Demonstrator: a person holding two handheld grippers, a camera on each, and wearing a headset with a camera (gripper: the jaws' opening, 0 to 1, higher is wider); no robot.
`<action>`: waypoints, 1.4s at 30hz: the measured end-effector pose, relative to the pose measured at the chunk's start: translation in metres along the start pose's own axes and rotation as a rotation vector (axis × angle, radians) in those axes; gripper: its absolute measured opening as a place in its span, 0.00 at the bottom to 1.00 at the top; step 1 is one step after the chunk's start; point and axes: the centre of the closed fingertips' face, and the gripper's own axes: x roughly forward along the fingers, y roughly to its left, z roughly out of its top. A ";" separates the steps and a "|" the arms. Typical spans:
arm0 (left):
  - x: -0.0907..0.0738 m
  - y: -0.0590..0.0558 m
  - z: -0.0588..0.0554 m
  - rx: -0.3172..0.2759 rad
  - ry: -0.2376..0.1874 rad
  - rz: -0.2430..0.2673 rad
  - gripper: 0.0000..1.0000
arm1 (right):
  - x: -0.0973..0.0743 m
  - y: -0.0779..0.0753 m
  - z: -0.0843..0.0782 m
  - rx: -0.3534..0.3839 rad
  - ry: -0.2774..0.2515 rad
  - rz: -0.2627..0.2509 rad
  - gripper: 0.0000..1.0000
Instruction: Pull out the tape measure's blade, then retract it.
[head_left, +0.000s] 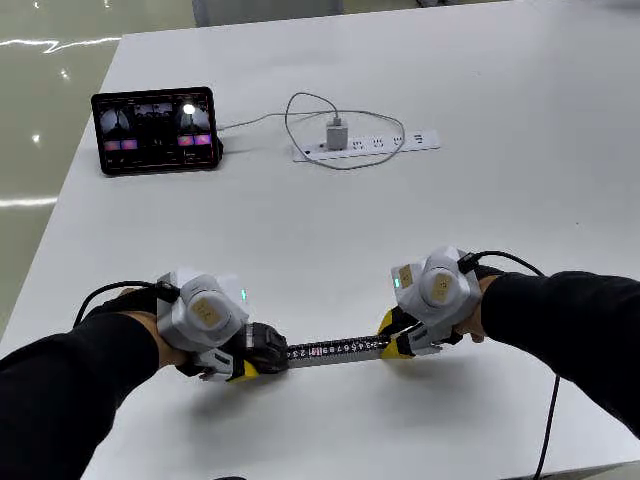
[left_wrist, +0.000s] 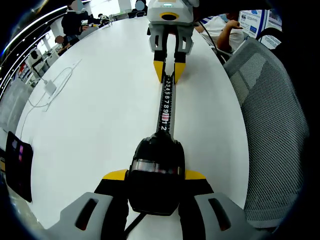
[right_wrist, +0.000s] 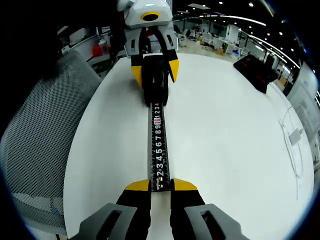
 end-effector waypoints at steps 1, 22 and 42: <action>0.000 0.000 0.000 0.000 0.000 0.000 0.33 | 0.000 0.000 0.000 0.000 0.000 0.000 0.10; 0.000 0.000 0.000 0.001 0.000 0.003 0.33 | -0.006 -0.002 -0.009 0.009 0.003 -0.011 0.10; 0.000 0.000 0.000 0.002 0.000 0.002 0.33 | -0.011 -0.001 -0.017 0.019 0.009 -0.017 0.10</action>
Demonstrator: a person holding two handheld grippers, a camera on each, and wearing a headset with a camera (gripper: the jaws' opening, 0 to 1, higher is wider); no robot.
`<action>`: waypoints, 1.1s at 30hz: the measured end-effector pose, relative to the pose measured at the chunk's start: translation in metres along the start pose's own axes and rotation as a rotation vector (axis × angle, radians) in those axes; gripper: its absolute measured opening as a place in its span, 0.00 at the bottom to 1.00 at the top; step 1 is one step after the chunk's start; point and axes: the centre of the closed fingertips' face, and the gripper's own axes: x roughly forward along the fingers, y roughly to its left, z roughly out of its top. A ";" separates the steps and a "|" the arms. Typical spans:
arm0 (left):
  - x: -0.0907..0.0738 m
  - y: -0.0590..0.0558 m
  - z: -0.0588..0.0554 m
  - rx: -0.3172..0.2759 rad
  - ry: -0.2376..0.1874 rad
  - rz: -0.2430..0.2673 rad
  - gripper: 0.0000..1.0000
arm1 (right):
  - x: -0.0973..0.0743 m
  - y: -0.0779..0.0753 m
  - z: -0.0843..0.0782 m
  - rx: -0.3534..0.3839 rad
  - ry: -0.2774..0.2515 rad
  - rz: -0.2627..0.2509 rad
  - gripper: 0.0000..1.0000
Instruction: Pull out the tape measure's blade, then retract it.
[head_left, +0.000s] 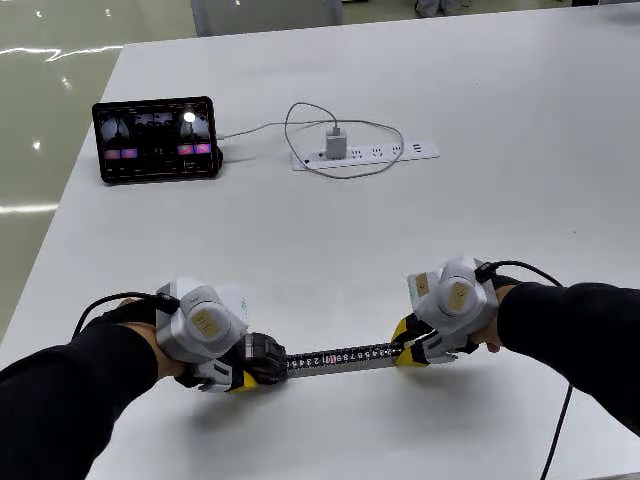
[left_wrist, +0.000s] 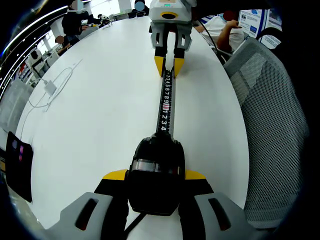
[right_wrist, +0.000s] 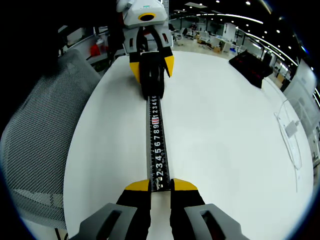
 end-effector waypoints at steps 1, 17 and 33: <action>0.000 0.000 0.000 -0.001 0.000 0.000 0.33 | 0.000 0.000 0.000 0.001 0.000 -0.001 0.10; 0.000 -0.001 0.000 0.000 0.001 -0.001 0.33 | -0.003 0.001 -0.005 0.008 0.005 -0.003 0.10; 0.000 -0.001 0.001 0.000 0.000 -0.001 0.33 | -0.008 0.000 -0.013 0.015 0.012 -0.005 0.10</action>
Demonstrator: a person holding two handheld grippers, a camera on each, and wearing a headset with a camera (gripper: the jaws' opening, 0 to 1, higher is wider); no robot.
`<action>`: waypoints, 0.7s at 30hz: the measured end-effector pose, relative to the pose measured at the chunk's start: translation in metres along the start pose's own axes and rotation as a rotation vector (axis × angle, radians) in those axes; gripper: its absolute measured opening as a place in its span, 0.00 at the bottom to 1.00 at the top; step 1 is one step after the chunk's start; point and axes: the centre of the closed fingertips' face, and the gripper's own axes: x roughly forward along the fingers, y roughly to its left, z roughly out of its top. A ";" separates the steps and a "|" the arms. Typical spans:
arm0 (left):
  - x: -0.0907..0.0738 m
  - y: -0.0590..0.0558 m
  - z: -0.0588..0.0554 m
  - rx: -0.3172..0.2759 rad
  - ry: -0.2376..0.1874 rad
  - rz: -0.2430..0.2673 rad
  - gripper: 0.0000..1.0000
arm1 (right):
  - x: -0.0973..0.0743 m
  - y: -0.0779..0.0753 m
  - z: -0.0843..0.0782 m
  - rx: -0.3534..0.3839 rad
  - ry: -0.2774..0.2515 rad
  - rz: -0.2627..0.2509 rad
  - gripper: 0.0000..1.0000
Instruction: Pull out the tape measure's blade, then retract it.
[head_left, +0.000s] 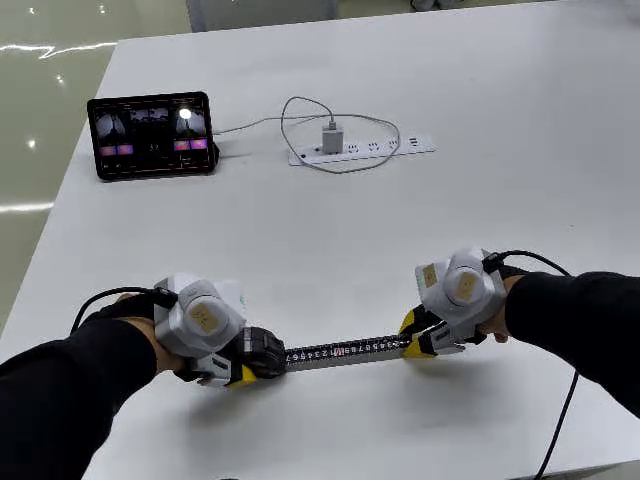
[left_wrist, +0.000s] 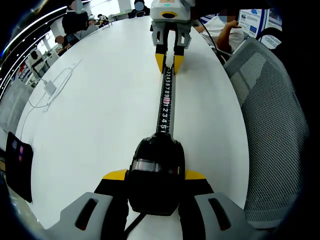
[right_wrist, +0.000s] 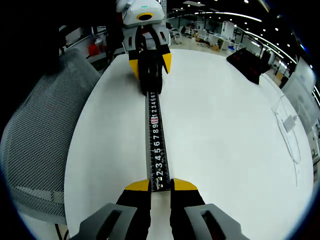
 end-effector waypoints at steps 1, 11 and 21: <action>0.000 0.000 0.000 -0.001 0.000 0.000 0.33 | 0.000 0.000 0.000 0.001 0.000 -0.001 0.10; 0.000 0.000 0.001 -0.002 -0.002 0.001 0.33 | -0.003 -0.001 -0.004 0.003 0.005 -0.001 0.10; 0.000 0.000 0.001 -0.003 -0.002 0.002 0.33 | -0.005 -0.001 -0.008 0.007 0.008 -0.002 0.10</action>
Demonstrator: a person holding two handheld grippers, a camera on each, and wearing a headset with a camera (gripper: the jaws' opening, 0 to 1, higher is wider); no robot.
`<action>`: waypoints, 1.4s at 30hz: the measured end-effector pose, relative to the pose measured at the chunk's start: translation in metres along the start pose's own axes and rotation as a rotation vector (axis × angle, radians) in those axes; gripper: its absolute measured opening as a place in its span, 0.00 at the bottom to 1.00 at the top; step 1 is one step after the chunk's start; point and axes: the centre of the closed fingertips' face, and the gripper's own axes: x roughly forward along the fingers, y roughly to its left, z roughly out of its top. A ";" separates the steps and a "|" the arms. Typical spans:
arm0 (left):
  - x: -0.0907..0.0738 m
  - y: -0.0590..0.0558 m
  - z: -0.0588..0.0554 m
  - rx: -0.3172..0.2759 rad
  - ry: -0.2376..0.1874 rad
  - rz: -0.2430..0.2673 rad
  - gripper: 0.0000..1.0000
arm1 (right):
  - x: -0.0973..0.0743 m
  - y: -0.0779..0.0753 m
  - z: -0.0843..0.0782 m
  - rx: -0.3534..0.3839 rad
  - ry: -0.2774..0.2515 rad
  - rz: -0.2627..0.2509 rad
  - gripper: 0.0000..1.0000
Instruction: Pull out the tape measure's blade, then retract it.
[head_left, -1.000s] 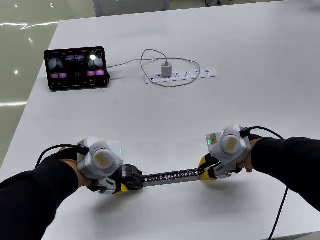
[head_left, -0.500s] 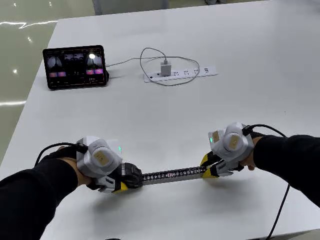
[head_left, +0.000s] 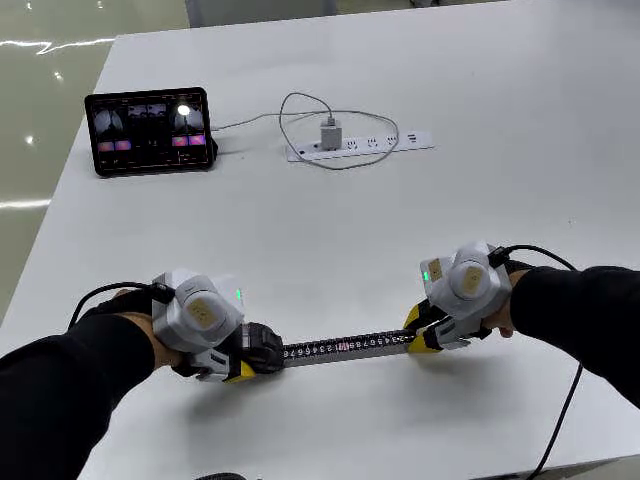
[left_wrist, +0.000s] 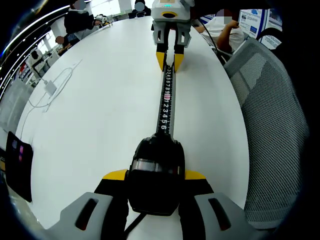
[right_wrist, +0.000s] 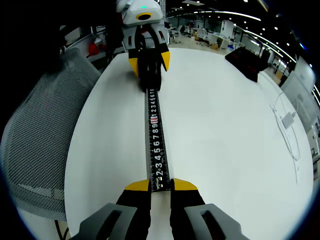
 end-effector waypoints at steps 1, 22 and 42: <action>0.000 0.000 0.000 0.000 0.000 0.000 0.33 | 0.000 0.000 0.000 0.002 0.000 0.000 0.10; 0.000 0.001 -0.001 0.002 0.001 0.000 0.33 | -0.006 -0.002 -0.010 0.003 0.016 -0.007 0.10; 0.000 0.001 -0.001 0.004 -0.002 0.000 0.33 | -0.013 -0.004 -0.021 0.008 0.038 -0.016 0.10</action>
